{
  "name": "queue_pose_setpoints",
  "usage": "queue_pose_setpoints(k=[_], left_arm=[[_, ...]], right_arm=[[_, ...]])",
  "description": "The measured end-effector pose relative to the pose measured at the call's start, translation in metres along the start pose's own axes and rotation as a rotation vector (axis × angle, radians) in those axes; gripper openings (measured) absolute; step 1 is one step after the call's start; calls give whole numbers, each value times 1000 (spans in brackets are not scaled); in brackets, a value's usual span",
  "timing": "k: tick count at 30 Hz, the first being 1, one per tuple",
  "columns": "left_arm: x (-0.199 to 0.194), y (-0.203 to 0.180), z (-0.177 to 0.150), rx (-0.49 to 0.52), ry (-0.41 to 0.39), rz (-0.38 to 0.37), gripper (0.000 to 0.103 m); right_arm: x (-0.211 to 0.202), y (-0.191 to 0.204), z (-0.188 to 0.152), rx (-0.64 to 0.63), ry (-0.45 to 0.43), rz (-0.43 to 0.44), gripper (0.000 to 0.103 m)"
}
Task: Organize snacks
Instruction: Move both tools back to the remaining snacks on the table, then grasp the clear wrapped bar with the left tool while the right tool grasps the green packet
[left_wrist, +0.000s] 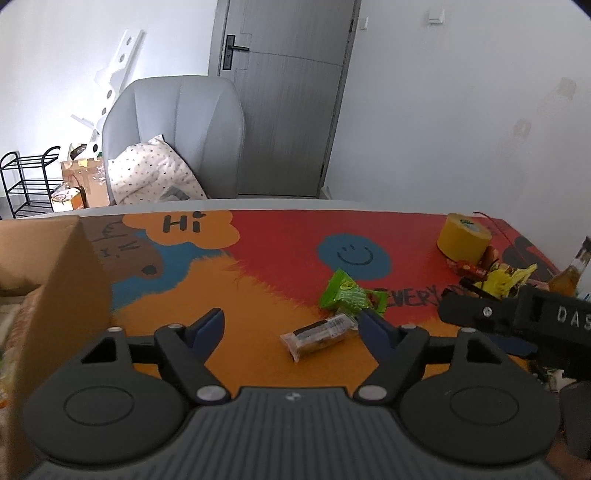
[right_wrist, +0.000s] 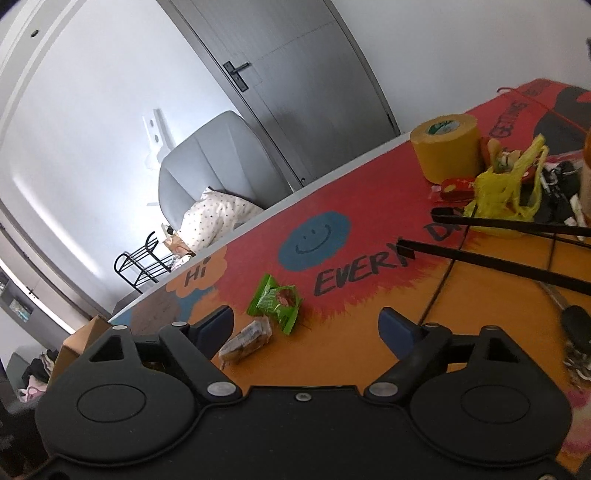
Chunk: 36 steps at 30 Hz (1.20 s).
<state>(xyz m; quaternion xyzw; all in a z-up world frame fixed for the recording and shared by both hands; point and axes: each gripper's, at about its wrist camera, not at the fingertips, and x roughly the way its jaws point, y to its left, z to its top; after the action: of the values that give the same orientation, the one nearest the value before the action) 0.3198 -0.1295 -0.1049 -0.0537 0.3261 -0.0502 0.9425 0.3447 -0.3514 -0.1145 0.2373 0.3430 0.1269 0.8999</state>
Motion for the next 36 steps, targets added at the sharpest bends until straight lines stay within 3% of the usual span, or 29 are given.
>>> queue_pose_setpoints(k=[13,19,21,24,36], left_arm=[[47,-17,-3,74,42,-15,75],[63,-14,-6,60,71,-22,52],[63,-12,-5,54,74,-13,35],[61,-7,-4,50,89,-5,17],[54,15,3,-33,92,6,16]], right_arm=[[28,-11,9,52,26,19,87],[40,-12,12,56,43,12,87],[42,-11,13,53,46,13,86],[48,-7,14,44,51,17,84],[74,16,16,-18,78,4,79]])
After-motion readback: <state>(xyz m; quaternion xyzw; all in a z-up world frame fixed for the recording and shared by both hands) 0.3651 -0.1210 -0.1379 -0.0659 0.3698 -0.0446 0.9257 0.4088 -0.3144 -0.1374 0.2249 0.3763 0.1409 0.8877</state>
